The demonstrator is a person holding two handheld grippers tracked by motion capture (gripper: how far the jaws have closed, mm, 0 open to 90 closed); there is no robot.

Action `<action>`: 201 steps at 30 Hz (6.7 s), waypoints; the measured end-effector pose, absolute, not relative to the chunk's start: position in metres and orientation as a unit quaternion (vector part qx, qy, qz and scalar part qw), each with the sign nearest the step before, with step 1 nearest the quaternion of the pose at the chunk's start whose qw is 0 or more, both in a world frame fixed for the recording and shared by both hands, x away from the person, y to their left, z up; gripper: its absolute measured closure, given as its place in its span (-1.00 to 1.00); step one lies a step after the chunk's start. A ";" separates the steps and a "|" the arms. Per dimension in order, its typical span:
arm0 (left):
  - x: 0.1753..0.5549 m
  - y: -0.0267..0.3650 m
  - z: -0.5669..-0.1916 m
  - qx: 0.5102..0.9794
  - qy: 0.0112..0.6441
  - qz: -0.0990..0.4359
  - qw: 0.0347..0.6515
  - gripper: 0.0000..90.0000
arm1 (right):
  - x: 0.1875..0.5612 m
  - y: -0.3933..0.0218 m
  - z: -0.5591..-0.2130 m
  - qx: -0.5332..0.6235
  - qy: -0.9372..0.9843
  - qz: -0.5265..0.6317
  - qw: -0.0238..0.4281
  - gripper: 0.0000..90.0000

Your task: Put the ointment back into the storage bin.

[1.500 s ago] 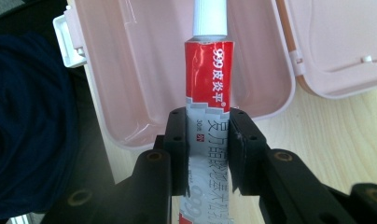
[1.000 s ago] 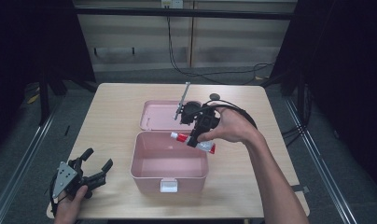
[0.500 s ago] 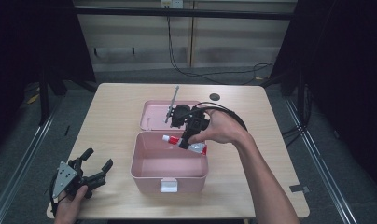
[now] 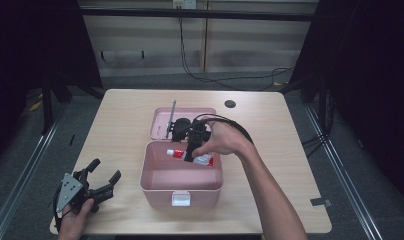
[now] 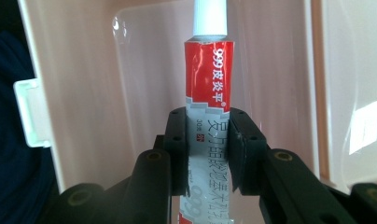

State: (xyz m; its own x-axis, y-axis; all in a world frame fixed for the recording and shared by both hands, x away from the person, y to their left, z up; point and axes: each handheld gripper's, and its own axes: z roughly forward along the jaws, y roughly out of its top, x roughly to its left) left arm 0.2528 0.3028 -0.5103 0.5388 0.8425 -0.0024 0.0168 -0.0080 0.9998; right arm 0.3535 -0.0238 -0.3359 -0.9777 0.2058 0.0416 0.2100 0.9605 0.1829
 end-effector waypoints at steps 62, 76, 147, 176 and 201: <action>0.252 0.304 -0.510 0.629 0.340 0.335 0.613 -0.65 | 0.367 0.018 -0.430 -0.058 -0.997 -0.034 0.023 0.59; 0.252 0.303 -0.510 0.628 0.340 0.332 0.616 -0.65 | 0.368 0.020 -0.439 -0.062 -0.998 -0.027 0.017 0.59; 0.252 0.303 -0.510 0.628 0.340 0.332 0.616 -0.65 | 0.362 0.006 -0.429 -0.110 -0.992 -0.057 -0.029 0.32; 0.252 0.303 -0.510 0.628 0.340 0.332 0.616 -0.65 | 0.345 -0.039 -0.391 -0.166 -0.973 -0.156 -0.021 0.09; 0.252 0.303 -0.510 0.629 0.340 0.332 0.615 -0.65 | 0.320 -0.079 -0.364 -0.186 -0.937 -0.293 -0.042 0.11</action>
